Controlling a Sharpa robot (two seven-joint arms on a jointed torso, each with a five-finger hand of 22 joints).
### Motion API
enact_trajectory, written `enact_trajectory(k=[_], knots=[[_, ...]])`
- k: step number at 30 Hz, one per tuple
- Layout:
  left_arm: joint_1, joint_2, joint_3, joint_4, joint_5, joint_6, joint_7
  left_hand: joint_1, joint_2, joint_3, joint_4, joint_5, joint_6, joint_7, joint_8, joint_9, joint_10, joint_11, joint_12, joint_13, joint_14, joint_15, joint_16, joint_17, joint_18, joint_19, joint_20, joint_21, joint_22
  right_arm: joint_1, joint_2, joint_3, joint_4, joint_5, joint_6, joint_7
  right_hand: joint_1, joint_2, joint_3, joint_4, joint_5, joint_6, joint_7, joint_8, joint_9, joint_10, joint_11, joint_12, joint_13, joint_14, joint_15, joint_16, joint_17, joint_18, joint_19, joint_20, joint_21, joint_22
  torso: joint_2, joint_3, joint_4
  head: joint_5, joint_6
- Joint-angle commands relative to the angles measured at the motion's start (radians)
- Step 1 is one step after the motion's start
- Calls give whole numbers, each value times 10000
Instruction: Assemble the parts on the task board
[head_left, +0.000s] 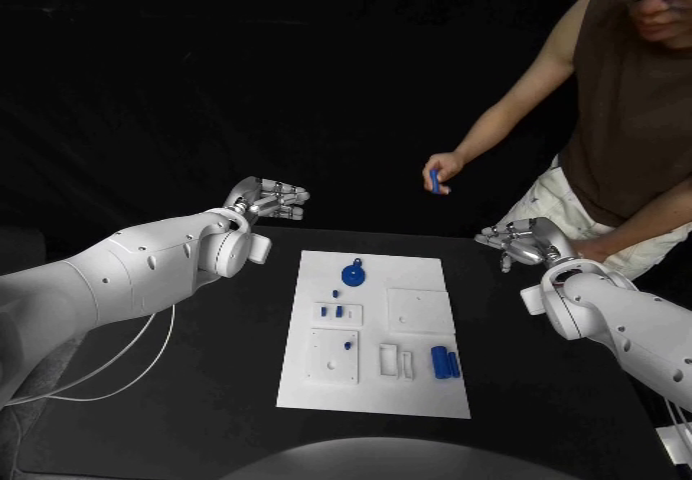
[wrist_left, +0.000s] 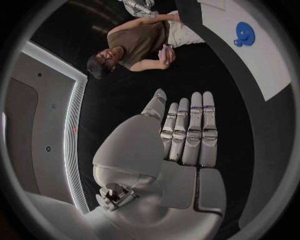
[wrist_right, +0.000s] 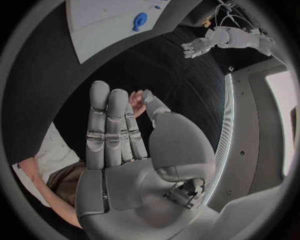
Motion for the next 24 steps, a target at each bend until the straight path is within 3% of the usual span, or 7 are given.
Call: enact_trajectory(k=[1, 24], knots=[[-4, 16, 7, 5, 86, 98, 184, -19, 82, 40, 10, 41, -16, 37, -17, 5, -23, 1, -56, -6, -36, -26, -22, -4, 47, -8, 49, 14, -12, -13, 33, 6, -90, 275, 137, 401, -91, 98, 203, -107, 41, 60, -2, -55, -13, 72, 7, -23, -9, -61, -19, 53, 13, 163, 363, -3, -46, -17, 9, 2, 11, -53, 15], [-12, -4, 7, -38, 86, 120, 151, -14, 72, 38, 9, 38, -33, 44, -23, 1, -19, 1, -57, -6, -36, -27, -24, 5, 35, -13, 41, 22, -15, -27, 113, 6, -576, 369, 262, 458, -216, 80, 618, -373, 86, 60, -1, -54, -11, 74, 7, -23, -11, -63, -19, 64, 38, 169, 365, -4, -8, 17, 22, -7, 8, -28, -30]])
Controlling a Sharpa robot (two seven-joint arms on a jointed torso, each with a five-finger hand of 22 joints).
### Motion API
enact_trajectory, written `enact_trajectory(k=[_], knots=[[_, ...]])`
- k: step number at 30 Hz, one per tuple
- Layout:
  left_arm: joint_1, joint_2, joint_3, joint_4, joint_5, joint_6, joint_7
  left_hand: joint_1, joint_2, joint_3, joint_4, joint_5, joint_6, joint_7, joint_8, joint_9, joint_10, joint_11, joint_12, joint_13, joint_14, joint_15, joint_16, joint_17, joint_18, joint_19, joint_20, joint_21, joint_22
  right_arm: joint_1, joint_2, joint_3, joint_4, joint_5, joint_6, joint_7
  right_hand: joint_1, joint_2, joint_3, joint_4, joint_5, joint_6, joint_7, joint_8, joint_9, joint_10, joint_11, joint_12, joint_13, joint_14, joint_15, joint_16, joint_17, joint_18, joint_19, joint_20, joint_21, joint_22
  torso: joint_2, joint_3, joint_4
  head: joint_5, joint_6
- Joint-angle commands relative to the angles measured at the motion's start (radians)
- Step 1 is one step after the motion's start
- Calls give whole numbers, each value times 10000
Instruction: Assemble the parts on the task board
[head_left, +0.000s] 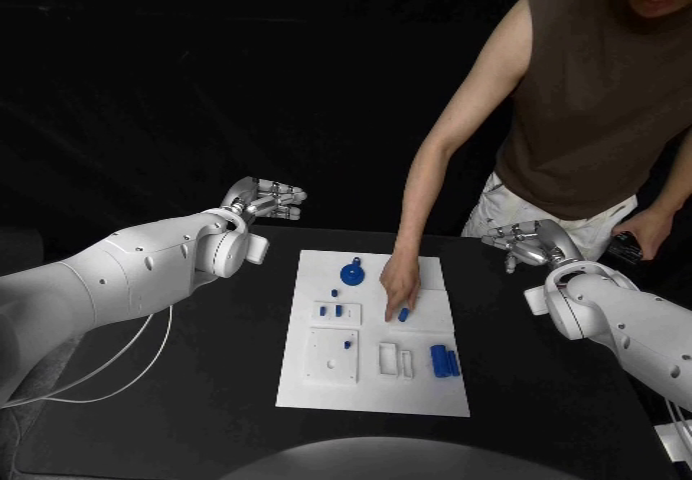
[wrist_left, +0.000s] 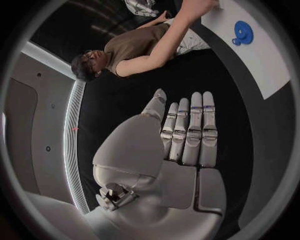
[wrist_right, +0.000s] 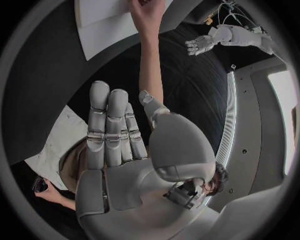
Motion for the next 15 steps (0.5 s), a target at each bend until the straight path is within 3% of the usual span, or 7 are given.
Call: enact_trajectory(k=[1, 10, 15], knots=[[4, 10, 8, 13, 70, 124, 130, -14, 72, 38, 9, 38, -33, 44, -23, 2, -20, 2, -57, -6, -36, -27, -24, 4, 36, -14, 42, 22, -16, -10, 25, 5, -4, 29, 187, 134, -138, 2, 108, -30, 45, 62, 0, -54, -12, 74, 7, -23, -13, -69, -12, 65, 13, 181, 365, -4, -8, 20, 5, 0, 0, 9, -27], [3, 2, 8, 17, 68, 135, 96, -13, 70, 37, 10, 40, -51, 51, -24, 1, -31, 6, -57, -6, -42, -25, -24, 5, 36, -17, 42, 22, -17, -95, 33, 4, 226, -484, 421, 25, -176, -33, 325, -195, 212, 69, 7, -51, -10, 74, 9, -25, -15, -81, -12, 64, 24, 184, 358, -4, 1, 44, 11, 0, -1, 18, -49], [3, -4, 8, 29, 62, 144, 85, -13, 70, 37, 10, 40, -51, 51, -24, 1, -31, 6, -57, -6, -42, -25, -24, 5, 36, -17, 42, 22, -17, -199, 33, 4, 685, -1412, 742, -187, -227, -164, 762, -537, 721, 60, 24, -51, -10, 107, 2, -27, -18, -90, -13, 73, 42, 189, 349, -6, 6, 91, 15, 7, -4, 33, -56]])
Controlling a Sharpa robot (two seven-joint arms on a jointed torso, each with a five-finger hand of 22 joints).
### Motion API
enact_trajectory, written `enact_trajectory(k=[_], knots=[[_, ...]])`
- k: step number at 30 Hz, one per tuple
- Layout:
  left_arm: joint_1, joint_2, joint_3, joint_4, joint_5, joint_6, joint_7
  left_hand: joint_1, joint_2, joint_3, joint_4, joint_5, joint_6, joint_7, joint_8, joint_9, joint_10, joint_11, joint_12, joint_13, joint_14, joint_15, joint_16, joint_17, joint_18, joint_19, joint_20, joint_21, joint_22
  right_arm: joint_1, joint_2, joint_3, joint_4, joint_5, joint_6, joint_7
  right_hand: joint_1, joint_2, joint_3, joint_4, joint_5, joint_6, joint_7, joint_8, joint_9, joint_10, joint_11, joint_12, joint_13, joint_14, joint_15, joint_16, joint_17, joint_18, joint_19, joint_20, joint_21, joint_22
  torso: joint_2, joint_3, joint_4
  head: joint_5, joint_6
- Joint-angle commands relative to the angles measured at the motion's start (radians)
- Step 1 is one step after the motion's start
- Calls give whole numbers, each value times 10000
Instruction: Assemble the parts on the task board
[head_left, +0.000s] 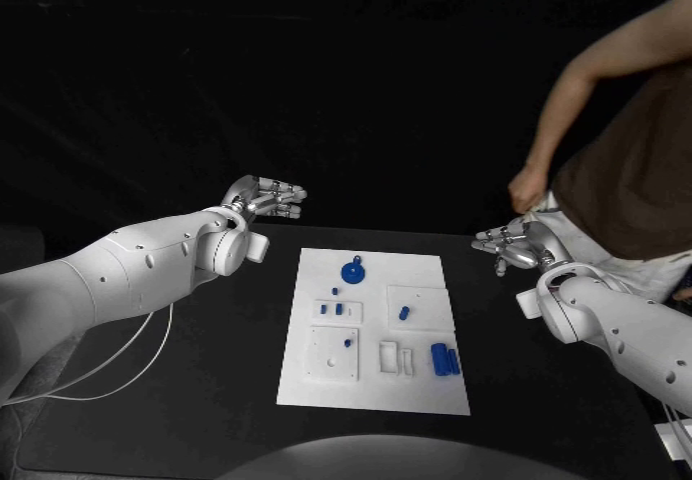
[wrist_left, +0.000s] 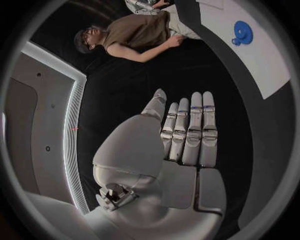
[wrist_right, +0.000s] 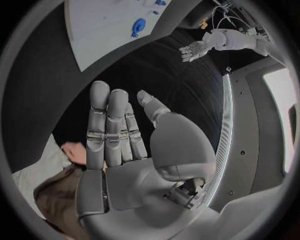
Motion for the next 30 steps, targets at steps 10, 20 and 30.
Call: enact_trajectory(k=[10, 20, 30], knots=[[5, -4, 8, 144, 52, 165, 84, -13, 70, 37, 10, 40, -51, 51, -24, 2, -31, 6, -57, -6, -42, -24, -25, 4, 36, -17, 42, 23, -9, -225, 138, 1, 1426, -4380, 1520, -1459, -8, -333, 263, -429, 37, -73, 75, -54, -13, 59, 30, -26, -7, -106, 19, 40, 18, 94, 334, 18, -70, 56, 11, -6, 7, 9, -90], [5, -14, 9, 327, 42, 193, 83, -7, 70, 41, 12, 43, -67, 56, -22, 3, -45, 11, -57, -6, -55, -21, -24, 8, 38, -25, 47, 26, -13, -275, 451, -42, 1943, -6677, 1948, -2522, 784, -823, -1122, 536, -561, -684, -2, -47, -13, -628, 179, -13, 10, -195, 158, 22, -90, 236, 300, 169, -555, -103, 14, -16, 21, -20, -138], [7, -73, 10, 523, 18, 193, 77, -7, 70, 41, 12, 43, -67, 56, -22, 3, -45, 11, -57, -6, -55, -21, -24, 8, 38, -25, 47, 26, -13, -280, 678, -341, 2233, -7917, 2669, -3099, 982, -1111, -1196, 964, -788, -939, -88, -50, -15, -712, 194, -13, 12, -210, 174, 44, -146, 217, 308, 186, -617, -89, 34, 7, 7, 37, -222]])
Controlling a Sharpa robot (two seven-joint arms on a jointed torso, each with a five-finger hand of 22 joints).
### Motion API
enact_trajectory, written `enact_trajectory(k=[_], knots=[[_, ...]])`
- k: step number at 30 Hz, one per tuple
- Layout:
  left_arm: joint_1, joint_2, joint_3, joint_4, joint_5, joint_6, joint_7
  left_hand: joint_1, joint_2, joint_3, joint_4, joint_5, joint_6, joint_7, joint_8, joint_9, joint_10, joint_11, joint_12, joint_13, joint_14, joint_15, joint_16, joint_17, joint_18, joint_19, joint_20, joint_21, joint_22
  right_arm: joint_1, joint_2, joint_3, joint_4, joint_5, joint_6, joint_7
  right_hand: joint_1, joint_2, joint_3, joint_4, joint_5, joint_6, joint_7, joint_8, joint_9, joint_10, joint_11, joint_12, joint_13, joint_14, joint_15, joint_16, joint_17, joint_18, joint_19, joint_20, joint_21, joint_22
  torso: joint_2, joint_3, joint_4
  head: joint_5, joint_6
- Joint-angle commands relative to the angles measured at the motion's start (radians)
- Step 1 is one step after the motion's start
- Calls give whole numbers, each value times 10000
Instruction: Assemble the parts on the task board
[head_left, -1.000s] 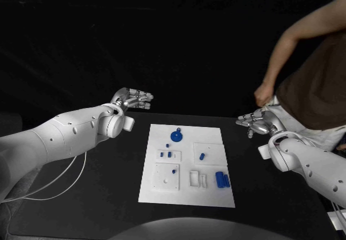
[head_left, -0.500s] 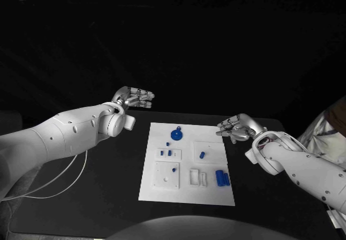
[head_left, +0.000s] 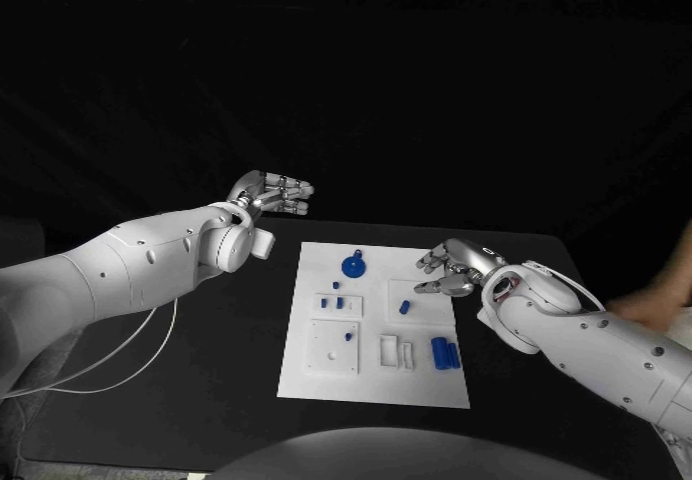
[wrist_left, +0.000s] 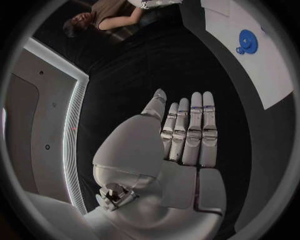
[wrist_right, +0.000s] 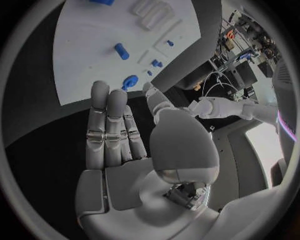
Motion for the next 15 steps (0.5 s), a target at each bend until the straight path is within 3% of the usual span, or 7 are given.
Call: enact_trajectory(k=[1, 7, 15], knots=[[7, -8, 9, 82, 14, 137, 83, -6, 70, 41, 12, 43, -31, 20, -22, 4, -46, 11, -57, -6, -55, -20, -24, 7, 38, -25, 47, 26, -15, -9, 50, -83, 128, -1185, 799, -584, 51, -27, 11, 106, -87, -41, -16, -54, -12, -49, -31, -13, 10, -4, 71, 33, -12, 46, 311, 74, -66, 8, 14, 10, -3, 25, -49], [8, -21, 9, 148, -2, 136, 73, -6, 70, 41, 12, 43, -31, 20, -22, 4, -46, 11, -57, -6, -55, -20, -24, 7, 38, -25, 47, 26, -15, -2, 180, -359, 178, -1665, 1102, -806, 40, -88, 283, 141, -362, 20, -54, -58, -14, 77, -77, -15, 8, 8, 29, 29, -30, -49, 333, 20, -79, -4, 3, 10, -6, 43, -96], [11, -66, 10, 259, -19, 129, 70, -6, 70, 41, 12, 43, -31, 20, -22, 4, -46, 11, -57, -6, -55, -20, -24, 7, 38, -25, 47, 26, -15, 16, 421, -691, 18, -2012, 1052, -940, -63, -42, 683, -39, -445, 128, -38, -59, -15, 206, -115, -17, 6, 35, 4, 35, -29, -94, 352, -10, -39, -26, 11, 10, -3, 84, -136]])
